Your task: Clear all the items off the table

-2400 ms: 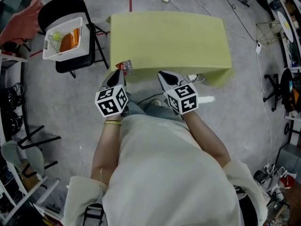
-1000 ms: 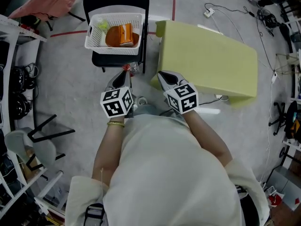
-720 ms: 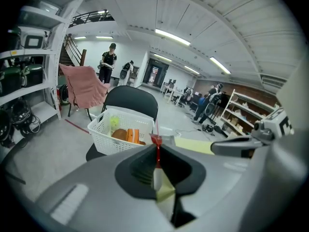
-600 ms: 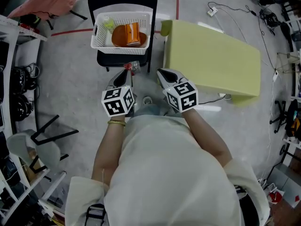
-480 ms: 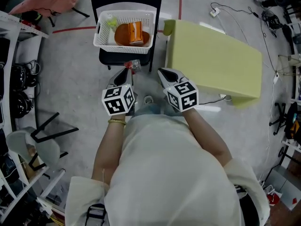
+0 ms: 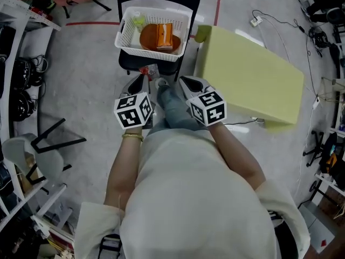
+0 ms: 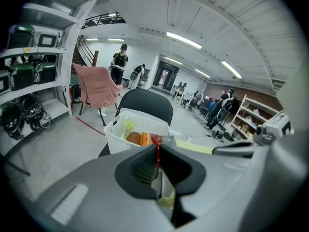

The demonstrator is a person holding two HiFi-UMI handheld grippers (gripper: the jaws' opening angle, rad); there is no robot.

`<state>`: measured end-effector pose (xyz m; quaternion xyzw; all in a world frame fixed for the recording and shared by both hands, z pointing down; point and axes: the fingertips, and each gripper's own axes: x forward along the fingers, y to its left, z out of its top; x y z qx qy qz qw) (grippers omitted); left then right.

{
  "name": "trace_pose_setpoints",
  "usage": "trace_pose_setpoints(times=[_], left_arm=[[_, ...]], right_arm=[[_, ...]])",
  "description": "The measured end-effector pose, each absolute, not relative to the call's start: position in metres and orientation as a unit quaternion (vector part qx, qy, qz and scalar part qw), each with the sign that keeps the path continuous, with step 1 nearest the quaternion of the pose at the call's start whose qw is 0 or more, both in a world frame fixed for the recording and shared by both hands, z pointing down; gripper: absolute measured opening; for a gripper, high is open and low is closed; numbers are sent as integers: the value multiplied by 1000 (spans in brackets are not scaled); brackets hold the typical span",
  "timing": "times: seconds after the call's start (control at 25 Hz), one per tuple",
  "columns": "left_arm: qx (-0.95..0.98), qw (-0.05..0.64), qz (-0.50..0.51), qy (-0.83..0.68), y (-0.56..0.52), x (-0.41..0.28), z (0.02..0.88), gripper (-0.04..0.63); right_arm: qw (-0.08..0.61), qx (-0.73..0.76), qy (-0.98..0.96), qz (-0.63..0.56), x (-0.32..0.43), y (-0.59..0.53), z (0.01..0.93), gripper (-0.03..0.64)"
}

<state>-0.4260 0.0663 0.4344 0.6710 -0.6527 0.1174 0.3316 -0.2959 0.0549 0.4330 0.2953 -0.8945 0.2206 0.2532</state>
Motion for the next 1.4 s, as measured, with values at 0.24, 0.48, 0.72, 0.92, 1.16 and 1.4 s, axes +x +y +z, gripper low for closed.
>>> trace_pose_setpoints(times=[0.24,0.48,0.72,0.92,1.16,1.4], left_arm=[[664,330,117,-661,53,-445,439,25],[662,337,123,-658,25,-466,449,25],[657,345,131,-657,-15,-483,460,25],[654,356,141,-653,-41,-499,472,25],[648,373,150,-647,-67,-510,489,25],[644,389,170,-636,-96,-515,511,25]], right_arm=[[255,278,-900,218,-322,39,439,-2],[258,275,-899,222,-344,13,444,-2],[267,270,-895,232,-361,-20,455,-2],[277,266,-892,241,-379,-47,464,-2],[284,265,-887,250,-393,-77,475,-2],[285,273,-881,262,-403,-110,485,-2]])
